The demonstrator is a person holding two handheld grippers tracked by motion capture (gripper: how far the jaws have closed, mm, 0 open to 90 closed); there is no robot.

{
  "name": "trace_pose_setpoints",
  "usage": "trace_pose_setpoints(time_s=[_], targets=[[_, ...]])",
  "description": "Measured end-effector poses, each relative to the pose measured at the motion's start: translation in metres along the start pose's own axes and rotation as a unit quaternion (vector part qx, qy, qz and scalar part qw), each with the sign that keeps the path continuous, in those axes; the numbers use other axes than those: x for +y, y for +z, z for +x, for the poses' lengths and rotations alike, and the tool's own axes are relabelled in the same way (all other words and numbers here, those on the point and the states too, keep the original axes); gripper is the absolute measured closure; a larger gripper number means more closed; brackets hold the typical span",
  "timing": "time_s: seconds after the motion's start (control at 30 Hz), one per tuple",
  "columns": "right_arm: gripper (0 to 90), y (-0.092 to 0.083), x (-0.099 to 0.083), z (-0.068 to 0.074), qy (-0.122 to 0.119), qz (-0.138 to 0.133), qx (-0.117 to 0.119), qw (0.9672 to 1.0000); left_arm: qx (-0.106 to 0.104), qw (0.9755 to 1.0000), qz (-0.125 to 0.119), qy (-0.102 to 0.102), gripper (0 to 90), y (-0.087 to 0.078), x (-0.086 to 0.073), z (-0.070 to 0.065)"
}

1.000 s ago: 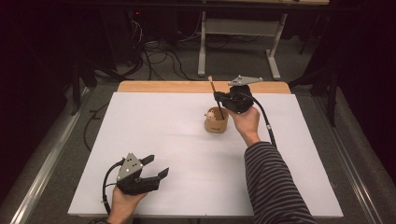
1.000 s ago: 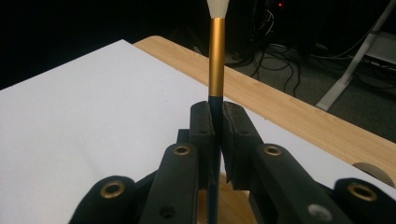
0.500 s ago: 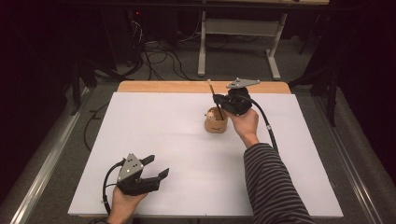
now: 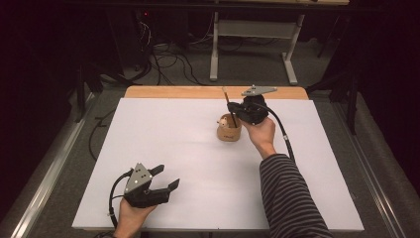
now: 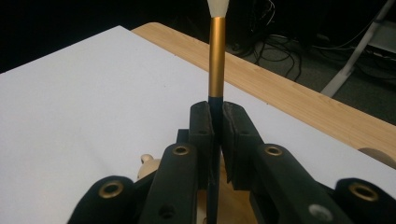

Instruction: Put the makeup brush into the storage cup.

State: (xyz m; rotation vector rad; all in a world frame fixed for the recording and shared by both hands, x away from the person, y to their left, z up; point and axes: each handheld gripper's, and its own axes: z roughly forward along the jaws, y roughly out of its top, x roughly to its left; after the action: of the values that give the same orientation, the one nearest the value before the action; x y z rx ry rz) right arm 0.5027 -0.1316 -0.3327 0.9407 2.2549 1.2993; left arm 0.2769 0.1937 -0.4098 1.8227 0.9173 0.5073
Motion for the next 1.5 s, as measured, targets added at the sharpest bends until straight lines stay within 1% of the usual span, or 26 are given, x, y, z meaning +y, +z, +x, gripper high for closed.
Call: trace_pose_setpoints(time_s=[0.1,0.17,0.2,0.53,0.7,0.93,1.03,1.07,1.1,1.13,1.23,1.33,1.4,1.47,1.5], targets=[[84.9,-0.001,-0.002,-0.001,0.003,0.002,-0.001,1.0,0.001,1.0,0.0,0.001,29.2,0.0,0.0,0.0],[84.9,-0.001,-0.002,-0.002,0.0,0.002,-0.001,1.0,0.001,1.0,0.0,0.001,29.3,0.0,0.0,0.0],[84.9,-0.001,-0.003,-0.001,0.004,0.004,-0.002,1.0,0.001,1.0,0.0,0.001,29.2,0.0,0.0,0.0],[84.9,0.001,-0.006,-0.001,0.001,0.016,0.0,0.9999,0.002,1.0,-0.001,0.0,29.0,0.0,0.0,0.0],[84.7,0.002,-0.006,-0.001,0.006,0.021,0.001,0.9998,0.002,1.0,0.0,0.001,29.0,0.0,0.0,0.0],[83.8,0.002,-0.007,-0.001,0.005,0.023,0.0,0.9997,0.001,1.0,-0.001,0.0,29.0,0.0,0.0,0.0],[78.7,0.003,-0.008,-0.002,0.007,0.025,0.004,0.9997,0.002,1.0,-0.001,0.0,29.0,0.0,0.0,0.0],[77.9,0.004,-0.008,-0.002,0.009,0.029,0.005,0.9995,0.001,1.0,-0.001,0.0,29.0,0.0,0.0,0.0],[77.1,0.004,-0.008,-0.002,0.007,0.03,0.004,0.9995,0.001,1.0,0.0,0.0,29.0,0.0,0.0,0.0],[76.6,0.005,-0.009,-0.002,0.005,0.029,0.004,0.9995,0.001,1.0,-0.001,-0.001,29.0,0.0,0.0,0.0],[75.7,0.004,-0.011,-0.001,0.01,0.03,0.003,0.9995,0.002,1.0,-0.002,-0.003,29.0,0.0,0.0,0.001],[74.5,0.004,-0.012,-0.002,0.007,0.028,0.005,0.9996,0.002,1.0,-0.001,-0.001,29.0,0.0,0.0,0.001],[73.3,0.002,-0.012,-0.002,0.012,0.028,0.004,0.9995,0.002,1.0,-0.002,-0.002,28.9,0.0,0.0,0.0],[71.5,0.002,-0.012,-0.002,0.009,0.026,0.004,0.9996,0.002,1.0,-0.001,-0.001,28.9,0.0,0.0,0.0],[70.7,0.001,-0.012,-0.002,0.013,0.026,0.004,0.9996,0.003,1.0,-0.001,-0.002,28.9,0.0,0.0,0.0]])
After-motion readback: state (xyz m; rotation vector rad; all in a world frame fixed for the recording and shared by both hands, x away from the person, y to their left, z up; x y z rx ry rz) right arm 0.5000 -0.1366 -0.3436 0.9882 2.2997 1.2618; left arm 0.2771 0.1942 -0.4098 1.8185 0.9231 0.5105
